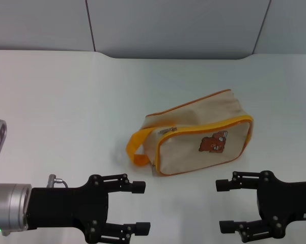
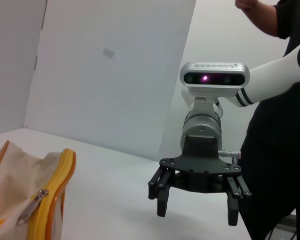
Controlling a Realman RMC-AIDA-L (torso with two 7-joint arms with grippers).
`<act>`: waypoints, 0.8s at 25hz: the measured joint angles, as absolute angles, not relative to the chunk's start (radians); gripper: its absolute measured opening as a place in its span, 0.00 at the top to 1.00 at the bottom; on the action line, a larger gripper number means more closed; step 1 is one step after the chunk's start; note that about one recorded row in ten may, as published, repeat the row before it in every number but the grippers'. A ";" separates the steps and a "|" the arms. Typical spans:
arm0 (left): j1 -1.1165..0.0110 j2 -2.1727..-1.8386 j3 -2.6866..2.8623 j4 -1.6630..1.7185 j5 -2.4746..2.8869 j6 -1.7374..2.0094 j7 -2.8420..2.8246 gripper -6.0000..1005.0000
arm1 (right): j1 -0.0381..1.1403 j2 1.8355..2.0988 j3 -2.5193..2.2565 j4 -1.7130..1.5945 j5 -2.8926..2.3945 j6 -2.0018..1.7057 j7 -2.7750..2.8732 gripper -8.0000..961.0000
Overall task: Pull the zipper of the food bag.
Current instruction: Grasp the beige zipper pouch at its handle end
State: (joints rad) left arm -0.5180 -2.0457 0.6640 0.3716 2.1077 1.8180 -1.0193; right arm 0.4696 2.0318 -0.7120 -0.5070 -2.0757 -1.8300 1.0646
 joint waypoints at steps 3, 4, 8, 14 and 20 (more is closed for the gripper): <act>-0.518 -2.048 0.669 0.373 2.108 1.819 -1.017 0.19 | 0.469 2.035 -0.707 -0.508 -2.075 -1.830 1.060 0.16; -0.518 -2.049 0.670 0.373 2.108 1.821 -1.017 0.19 | 0.469 2.036 -0.707 -0.508 -2.074 -1.830 1.060 0.16; -0.518 -2.051 0.676 0.373 2.108 1.823 -1.017 0.19 | 0.470 2.038 -0.707 -0.507 -2.073 -1.830 1.059 0.16; -0.519 -2.051 0.677 0.374 2.108 1.826 -1.022 0.19 | 0.473 2.037 -0.707 -0.506 -2.072 -1.830 1.059 0.16; -0.512 -2.054 0.665 0.374 2.100 1.820 -1.011 0.19 | 0.468 2.037 -0.706 -0.508 -2.072 -1.830 1.058 0.16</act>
